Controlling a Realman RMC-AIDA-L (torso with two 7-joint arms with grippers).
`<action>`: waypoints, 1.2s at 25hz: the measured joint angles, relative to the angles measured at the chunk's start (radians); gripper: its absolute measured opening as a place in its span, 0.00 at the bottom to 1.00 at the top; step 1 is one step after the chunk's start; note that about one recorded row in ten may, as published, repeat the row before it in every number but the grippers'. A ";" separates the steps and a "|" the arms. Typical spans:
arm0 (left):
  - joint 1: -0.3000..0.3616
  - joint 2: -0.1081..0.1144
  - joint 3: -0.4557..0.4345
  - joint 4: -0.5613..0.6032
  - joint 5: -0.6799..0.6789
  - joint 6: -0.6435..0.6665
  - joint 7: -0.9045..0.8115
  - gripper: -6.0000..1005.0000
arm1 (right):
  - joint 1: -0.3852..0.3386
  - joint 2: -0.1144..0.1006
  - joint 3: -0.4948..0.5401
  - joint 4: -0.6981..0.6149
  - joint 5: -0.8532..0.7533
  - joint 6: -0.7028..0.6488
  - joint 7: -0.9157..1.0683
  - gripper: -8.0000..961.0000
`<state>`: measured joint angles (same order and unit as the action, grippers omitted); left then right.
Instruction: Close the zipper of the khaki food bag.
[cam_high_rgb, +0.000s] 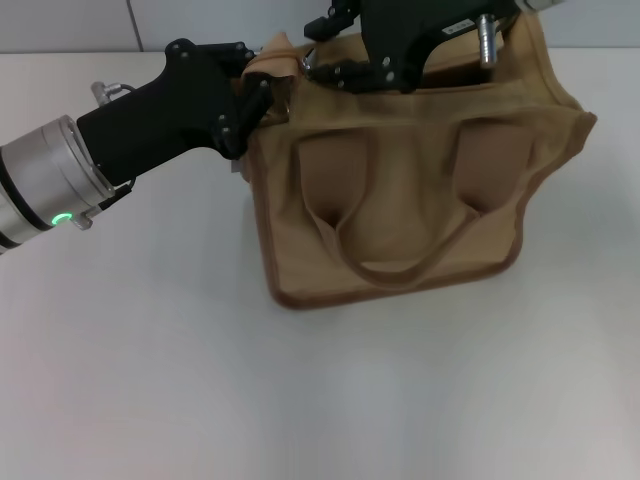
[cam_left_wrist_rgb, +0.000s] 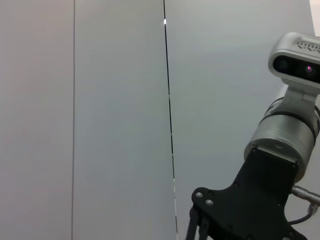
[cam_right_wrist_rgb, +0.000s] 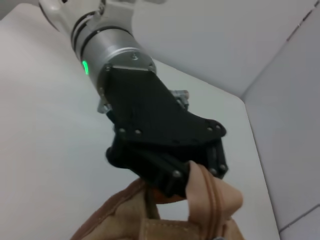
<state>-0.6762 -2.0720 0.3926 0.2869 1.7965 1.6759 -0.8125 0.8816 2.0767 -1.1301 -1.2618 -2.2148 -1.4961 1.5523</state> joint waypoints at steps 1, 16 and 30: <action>0.000 0.000 0.000 0.000 0.000 0.001 0.000 0.02 | -0.005 0.001 -0.009 -0.008 0.001 0.001 -0.006 0.59; 0.007 0.001 -0.006 0.002 -0.002 0.023 0.000 0.02 | -0.077 0.006 -0.042 -0.085 0.059 0.012 -0.071 0.06; 0.011 0.000 -0.005 0.000 0.000 0.039 -0.002 0.01 | -0.065 0.004 -0.051 -0.100 0.040 0.027 -0.037 0.09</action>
<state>-0.6654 -2.0723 0.3881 0.2868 1.7961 1.7149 -0.8146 0.8168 2.0806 -1.1809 -1.3621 -2.1753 -1.4688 1.5154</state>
